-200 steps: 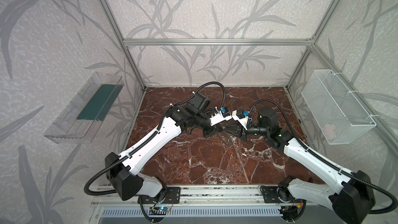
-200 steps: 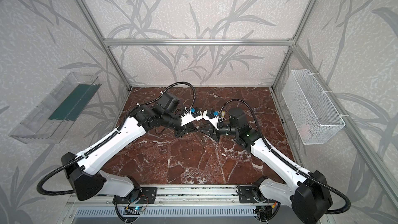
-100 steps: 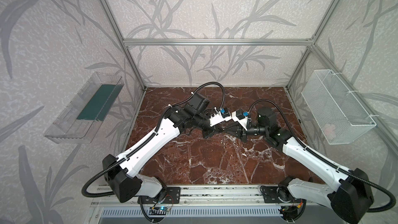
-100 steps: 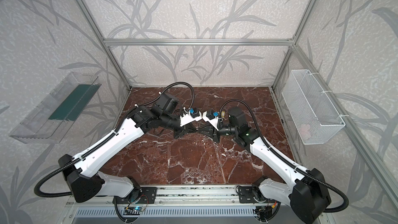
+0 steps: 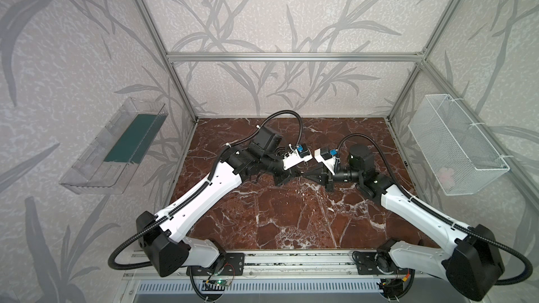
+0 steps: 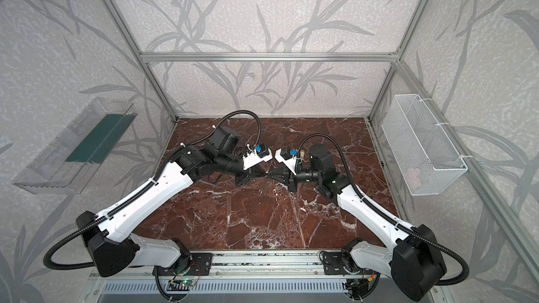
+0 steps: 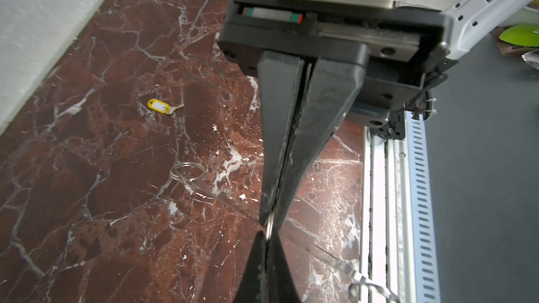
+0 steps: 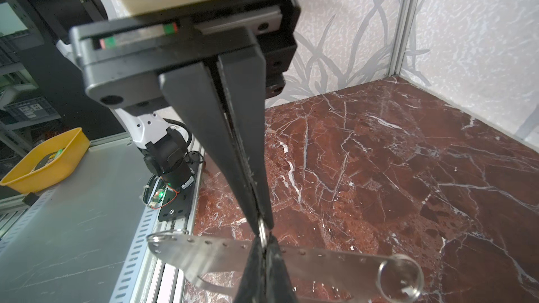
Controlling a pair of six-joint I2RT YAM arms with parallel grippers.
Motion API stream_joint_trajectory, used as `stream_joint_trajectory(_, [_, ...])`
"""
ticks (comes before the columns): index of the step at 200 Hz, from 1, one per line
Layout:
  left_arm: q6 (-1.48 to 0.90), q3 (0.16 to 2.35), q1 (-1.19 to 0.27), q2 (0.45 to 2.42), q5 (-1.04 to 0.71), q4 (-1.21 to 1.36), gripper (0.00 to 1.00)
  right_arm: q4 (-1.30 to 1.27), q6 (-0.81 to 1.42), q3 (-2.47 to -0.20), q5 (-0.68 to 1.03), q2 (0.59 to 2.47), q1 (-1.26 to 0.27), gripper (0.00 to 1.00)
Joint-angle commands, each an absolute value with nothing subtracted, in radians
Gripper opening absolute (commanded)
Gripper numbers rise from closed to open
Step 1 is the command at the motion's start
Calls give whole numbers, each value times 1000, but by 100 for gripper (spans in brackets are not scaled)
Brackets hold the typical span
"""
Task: Put the keys on the keyring
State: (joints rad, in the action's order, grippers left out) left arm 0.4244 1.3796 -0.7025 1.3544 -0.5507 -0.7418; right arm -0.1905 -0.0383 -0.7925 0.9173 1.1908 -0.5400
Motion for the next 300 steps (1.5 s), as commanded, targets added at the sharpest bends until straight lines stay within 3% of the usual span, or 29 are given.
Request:
stream_joint_trajectory(1, [387, 1325, -710, 1278, -476, -570, 5, -364, 79, -773, 928, 1200, -535, 0])
stream_joint_trajectory(26, [345, 1235, -707, 1179, -418, -418, 15, -429, 130, -753, 904, 1211, -532, 0])
stream_joint_trajectory(70, [250, 963, -698, 973, -345, -77, 17, -614, 229, -704, 896, 1236, -525, 0])
stream_joint_trajectory(143, [209, 904, -695, 988, -383, -44, 13, -902, 381, -687, 952, 1311, -517, 0])
stream_joint_trajectory(300, [169, 865, -685, 1035, -490, 58, 13, -993, 425, -681, 994, 1325, -517, 0])
